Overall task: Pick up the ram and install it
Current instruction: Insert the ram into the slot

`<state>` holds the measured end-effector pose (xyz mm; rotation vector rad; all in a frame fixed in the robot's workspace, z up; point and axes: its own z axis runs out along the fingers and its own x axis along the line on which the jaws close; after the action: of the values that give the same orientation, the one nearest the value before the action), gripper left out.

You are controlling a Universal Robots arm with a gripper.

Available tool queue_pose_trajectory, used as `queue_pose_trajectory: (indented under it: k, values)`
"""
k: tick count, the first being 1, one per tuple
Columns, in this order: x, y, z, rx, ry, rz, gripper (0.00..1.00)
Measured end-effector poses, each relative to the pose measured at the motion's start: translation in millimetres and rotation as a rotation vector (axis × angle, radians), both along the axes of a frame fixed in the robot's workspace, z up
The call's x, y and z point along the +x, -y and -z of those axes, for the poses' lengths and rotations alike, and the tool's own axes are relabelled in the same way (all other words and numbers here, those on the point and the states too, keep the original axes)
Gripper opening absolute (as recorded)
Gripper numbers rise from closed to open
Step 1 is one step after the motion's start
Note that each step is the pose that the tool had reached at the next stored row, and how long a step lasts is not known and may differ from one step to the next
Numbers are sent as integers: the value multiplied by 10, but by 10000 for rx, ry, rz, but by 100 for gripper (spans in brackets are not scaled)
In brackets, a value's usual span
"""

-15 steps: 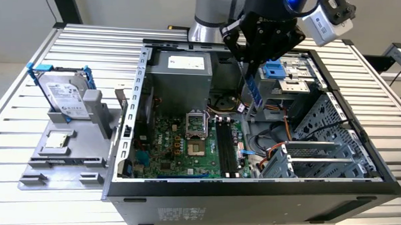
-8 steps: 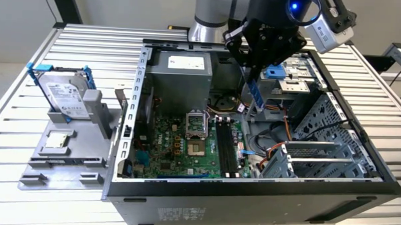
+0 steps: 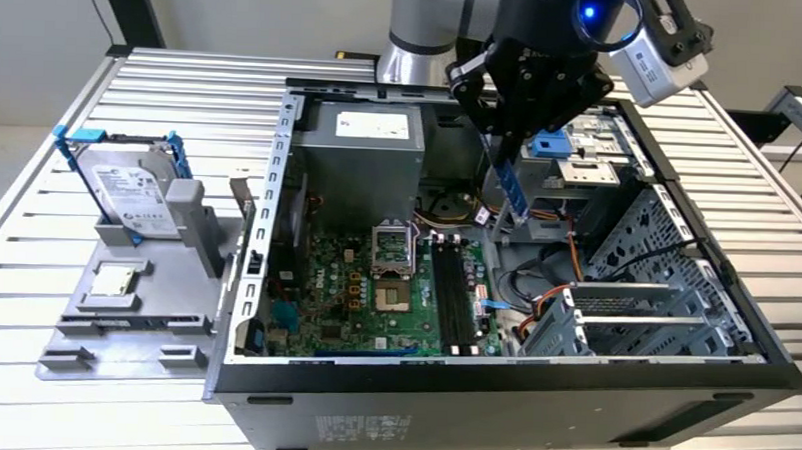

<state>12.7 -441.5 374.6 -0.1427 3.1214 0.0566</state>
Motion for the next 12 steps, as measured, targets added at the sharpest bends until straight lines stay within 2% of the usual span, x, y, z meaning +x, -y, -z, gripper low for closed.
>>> queue_pose_trajectory:
  k: [7, 12]
  values:
    - [0, 1, 29, -9, 1, 2, 0]
    - [11, 18, 100, 11, 0, 1, 0]
